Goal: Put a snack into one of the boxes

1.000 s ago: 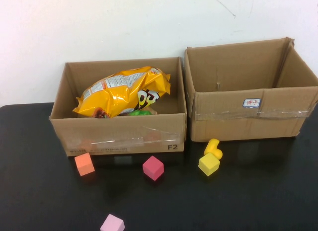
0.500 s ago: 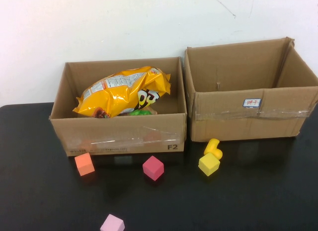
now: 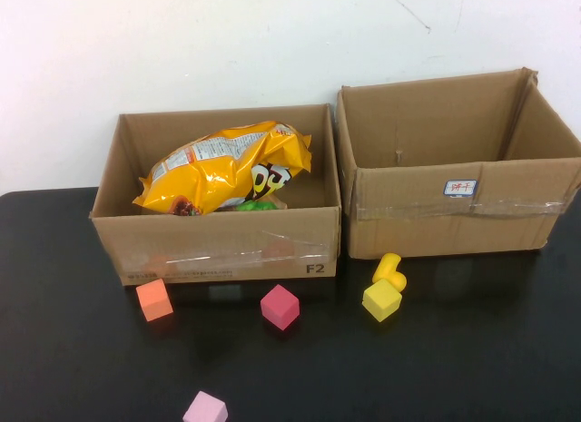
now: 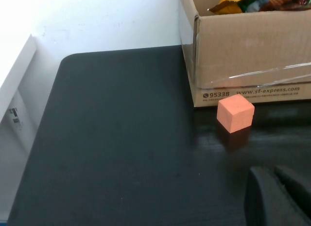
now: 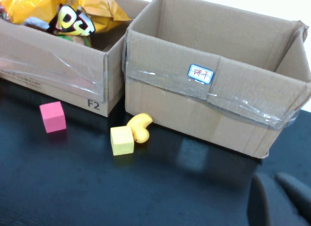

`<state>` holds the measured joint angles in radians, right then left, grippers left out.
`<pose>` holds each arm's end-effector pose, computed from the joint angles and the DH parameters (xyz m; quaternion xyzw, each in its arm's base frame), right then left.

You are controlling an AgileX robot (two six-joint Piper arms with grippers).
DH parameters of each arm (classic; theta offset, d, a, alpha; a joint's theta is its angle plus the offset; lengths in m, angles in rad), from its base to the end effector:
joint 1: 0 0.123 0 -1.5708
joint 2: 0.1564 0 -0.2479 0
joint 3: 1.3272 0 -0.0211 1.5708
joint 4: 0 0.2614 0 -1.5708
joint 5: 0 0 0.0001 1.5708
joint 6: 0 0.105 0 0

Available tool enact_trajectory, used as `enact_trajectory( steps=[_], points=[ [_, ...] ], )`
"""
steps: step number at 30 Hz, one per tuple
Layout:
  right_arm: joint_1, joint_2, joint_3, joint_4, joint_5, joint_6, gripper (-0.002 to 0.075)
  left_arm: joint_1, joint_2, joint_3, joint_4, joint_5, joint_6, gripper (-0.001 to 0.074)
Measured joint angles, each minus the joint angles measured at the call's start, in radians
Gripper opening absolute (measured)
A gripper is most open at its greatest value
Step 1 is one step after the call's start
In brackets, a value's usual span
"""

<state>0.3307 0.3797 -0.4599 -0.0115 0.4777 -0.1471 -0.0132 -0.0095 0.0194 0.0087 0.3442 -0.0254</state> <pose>0.1336 0.0453 0.2818 -0.1937 0.7843 0.0489 0.5873 0.1150 -0.0012 0.1727 -0.0025 0.7949 -0.0081 0.6067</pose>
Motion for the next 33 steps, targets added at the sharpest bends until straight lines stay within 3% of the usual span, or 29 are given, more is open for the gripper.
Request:
enact_trajectory(
  steps=[19, 24, 33],
  points=[
    [-0.012, -0.049, 0.024, 0.0, 0.0, 0.0, 0.0001, 0.002, 0.0, 0.0, 0.0, 0.0, -0.002, -0.0001],
    [-0.099, -0.126, 0.12, 0.0, -0.028, 0.0, 0.0001, 0.002, 0.0, 0.0, 0.0, 0.0, -0.002, -0.0001],
    [-0.345, -0.332, 0.355, 0.0, -0.095, 0.0, 0.0, 0.002, 0.0, 0.0, 0.0, 0.0, 0.002, -0.0001]
  ],
)
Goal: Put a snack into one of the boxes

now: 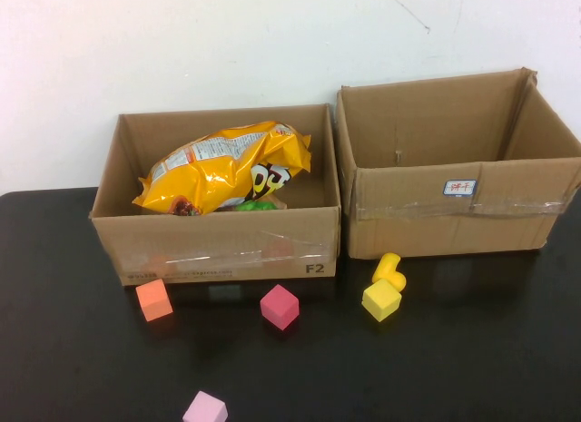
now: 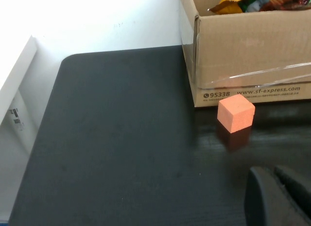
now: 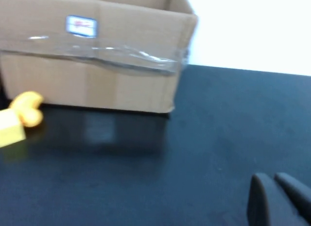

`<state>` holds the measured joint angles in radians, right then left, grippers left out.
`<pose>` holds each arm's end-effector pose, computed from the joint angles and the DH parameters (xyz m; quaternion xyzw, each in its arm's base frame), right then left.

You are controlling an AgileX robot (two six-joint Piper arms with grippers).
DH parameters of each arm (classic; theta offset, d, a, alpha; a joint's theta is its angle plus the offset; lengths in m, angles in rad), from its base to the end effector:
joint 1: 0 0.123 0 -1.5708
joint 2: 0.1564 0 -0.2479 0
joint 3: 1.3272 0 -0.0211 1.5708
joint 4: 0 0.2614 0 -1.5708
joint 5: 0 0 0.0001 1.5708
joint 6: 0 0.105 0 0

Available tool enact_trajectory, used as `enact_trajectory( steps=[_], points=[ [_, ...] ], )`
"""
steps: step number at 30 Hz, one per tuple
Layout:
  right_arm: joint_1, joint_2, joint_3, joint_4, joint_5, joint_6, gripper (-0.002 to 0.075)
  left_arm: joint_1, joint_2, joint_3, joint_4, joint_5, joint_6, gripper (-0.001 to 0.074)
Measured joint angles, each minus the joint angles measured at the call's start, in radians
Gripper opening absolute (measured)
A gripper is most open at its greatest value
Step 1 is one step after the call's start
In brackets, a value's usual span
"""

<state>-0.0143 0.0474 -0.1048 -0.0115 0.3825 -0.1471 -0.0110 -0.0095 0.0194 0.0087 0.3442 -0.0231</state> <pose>0.1149 -0.0021 0.2069 -0.0550 0.7841 -0.0548 0.6158 0.1150 -0.0010 0.1727 -0.0024 0.7949 -0.0067 0.6067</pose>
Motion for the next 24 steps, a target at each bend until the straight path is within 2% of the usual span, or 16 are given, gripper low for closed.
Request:
enact_trajectory(
  steps=[7, 24],
  points=[
    [-0.101, -0.056, 0.12, 0.0, -0.006, 0.085, 0.0, 0.0, 0.0, 0.0, 0.0, 0.0, 0.0, -0.0001],
    [-0.11, -0.056, 0.124, 0.0, -0.012, 0.109, 0.0, 0.0, 0.0, 0.0, 0.0, 0.0, 0.0, -0.0001]
  ],
)
